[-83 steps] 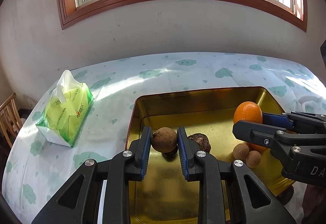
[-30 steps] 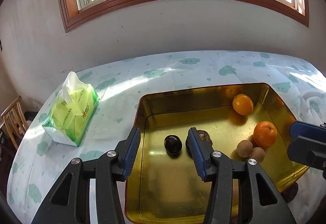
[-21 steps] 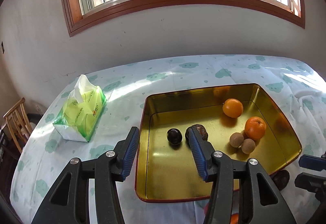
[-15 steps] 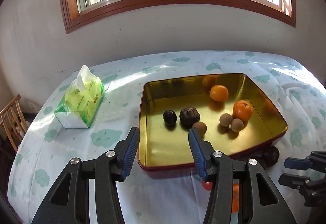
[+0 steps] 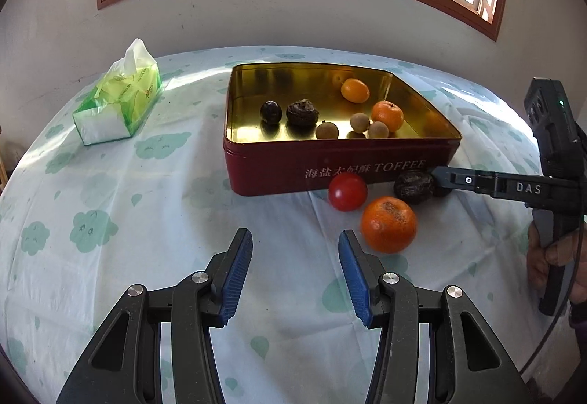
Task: Organize fruits
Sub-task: 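Grasp a dark wrinkled fruit with the right tool while the left tool grasps a mandarin orange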
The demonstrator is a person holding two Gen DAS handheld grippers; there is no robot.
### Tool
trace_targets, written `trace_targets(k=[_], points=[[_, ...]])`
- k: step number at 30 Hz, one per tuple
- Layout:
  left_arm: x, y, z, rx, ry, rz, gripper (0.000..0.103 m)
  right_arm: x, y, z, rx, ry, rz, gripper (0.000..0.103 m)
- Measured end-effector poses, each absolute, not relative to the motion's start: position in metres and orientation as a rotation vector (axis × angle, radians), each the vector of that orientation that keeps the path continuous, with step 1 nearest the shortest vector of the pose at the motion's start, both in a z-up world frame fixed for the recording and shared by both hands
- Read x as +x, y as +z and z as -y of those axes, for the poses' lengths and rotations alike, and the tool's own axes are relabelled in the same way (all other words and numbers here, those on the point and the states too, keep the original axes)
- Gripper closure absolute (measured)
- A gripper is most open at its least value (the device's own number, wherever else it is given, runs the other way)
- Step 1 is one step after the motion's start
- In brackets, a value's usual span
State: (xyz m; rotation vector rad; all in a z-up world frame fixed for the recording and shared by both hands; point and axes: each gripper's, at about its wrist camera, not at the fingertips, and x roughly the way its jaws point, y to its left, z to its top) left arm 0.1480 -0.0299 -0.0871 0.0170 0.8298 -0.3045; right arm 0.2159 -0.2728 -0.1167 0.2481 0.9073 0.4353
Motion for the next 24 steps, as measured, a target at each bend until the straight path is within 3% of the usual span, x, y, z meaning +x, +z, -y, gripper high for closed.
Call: trace_targets(k=[2,3,8,15,24], points=[[0.146,-0.089,0.038,0.018,-0.345,-0.838,0.053,0.216,-0.116,0.266,0.203,0.436,-0.909,0.069],[0.146,-0.089,0.042,0.019,-0.359,-0.84,0.053,0.215,-0.117,0.263,0.196,0.457,-0.913,0.077],[0.152,-0.083,0.058,-0.013,-0.395,-0.841,0.053,0.184,-0.109,0.263,0.05,0.396,-0.854,0.077],[0.169,-0.085,0.071,-0.088,-0.38,-0.874,0.053,0.177,-0.114,0.306,0.223,0.372,-0.862,0.077],[0.171,-0.102,0.095,-0.086,-0.381,-0.907,0.053,0.178,-0.118,0.303,0.222,0.381,-0.87,0.077]])
